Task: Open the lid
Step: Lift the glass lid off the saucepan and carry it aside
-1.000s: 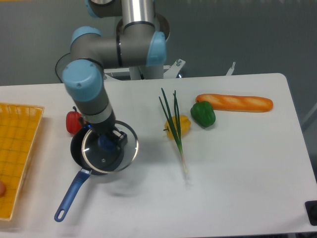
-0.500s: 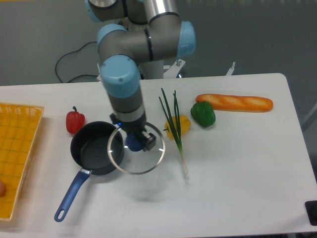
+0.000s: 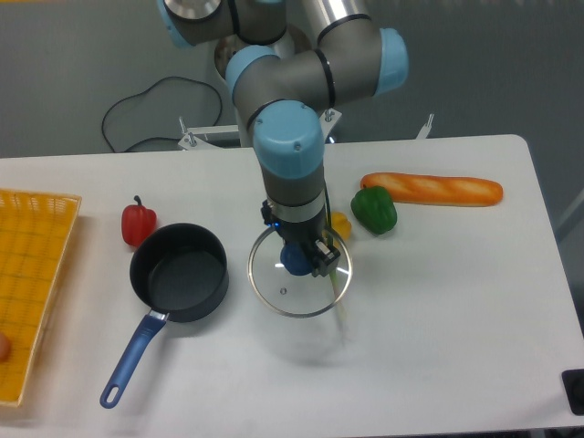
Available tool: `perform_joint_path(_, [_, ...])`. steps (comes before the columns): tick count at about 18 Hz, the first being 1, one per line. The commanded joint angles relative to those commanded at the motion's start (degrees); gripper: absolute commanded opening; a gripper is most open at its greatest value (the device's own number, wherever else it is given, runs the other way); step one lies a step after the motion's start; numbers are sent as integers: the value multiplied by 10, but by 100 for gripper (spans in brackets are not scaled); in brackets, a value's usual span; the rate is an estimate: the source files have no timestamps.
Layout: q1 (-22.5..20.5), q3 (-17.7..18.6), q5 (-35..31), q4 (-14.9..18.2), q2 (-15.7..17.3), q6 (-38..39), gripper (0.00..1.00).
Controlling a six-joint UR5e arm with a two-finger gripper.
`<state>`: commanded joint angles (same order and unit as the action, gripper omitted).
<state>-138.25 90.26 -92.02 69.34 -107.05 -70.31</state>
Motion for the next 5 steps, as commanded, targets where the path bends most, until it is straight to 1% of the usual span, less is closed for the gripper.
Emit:
perform_joint_path(2, [-1, 2, 0, 6, 1, 0, 56])
perform_joint_path(5, [-1, 2, 0, 6, 2, 0, 56])
